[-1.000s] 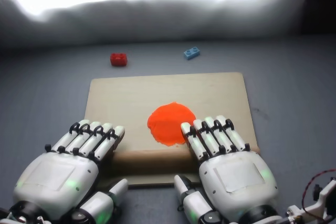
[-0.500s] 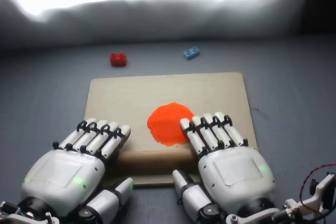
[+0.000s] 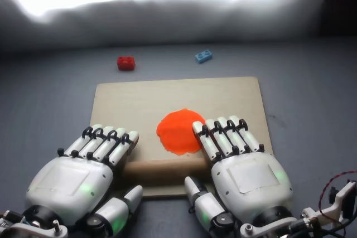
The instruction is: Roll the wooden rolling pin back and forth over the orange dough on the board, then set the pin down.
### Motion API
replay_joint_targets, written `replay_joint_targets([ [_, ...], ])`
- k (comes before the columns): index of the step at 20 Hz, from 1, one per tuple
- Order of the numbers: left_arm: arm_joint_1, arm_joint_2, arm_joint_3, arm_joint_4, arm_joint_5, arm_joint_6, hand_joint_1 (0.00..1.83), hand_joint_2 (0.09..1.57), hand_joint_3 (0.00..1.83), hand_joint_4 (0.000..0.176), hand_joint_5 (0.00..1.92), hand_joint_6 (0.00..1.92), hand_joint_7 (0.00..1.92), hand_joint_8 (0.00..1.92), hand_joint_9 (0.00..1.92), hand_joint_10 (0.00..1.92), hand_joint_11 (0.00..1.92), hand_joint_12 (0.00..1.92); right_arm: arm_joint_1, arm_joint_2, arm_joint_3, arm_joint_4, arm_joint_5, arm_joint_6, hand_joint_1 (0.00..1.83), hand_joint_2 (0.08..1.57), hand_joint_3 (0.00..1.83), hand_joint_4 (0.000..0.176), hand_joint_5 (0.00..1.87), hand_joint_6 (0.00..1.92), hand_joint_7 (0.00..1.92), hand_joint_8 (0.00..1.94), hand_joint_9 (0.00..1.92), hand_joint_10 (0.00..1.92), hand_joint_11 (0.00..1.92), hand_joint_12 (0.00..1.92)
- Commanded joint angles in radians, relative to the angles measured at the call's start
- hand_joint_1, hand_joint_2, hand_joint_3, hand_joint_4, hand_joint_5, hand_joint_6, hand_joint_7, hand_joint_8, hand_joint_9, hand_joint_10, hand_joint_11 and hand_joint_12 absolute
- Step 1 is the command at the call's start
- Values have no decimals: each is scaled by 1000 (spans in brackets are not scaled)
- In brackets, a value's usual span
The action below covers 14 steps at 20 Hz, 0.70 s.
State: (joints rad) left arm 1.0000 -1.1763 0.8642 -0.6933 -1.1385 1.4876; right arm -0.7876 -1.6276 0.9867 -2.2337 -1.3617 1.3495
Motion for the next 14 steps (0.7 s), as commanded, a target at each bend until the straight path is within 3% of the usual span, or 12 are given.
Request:
replay_joint_targets([
  [1, -7, -2, 8, 37, -101, -8, 0, 1570, 27, 0, 0, 0, 0, 0, 0, 0, 0, 0, 9, 1, 2, -87, -71, -3, 0, 1571, 73, 0, 37, 14, 22, 8, 0, 0, 0, 0],
  [14, -15, -28, 29, 27, -127, -51, 0, 1567, 27, 0, 0, 0, 0, 0, 0, 0, 0, 0, 13, 2, 18, -87, -71, 7, 0, 1571, 67, 0, 16, 2, 9, 0, 0, 0, 0, 0],
])
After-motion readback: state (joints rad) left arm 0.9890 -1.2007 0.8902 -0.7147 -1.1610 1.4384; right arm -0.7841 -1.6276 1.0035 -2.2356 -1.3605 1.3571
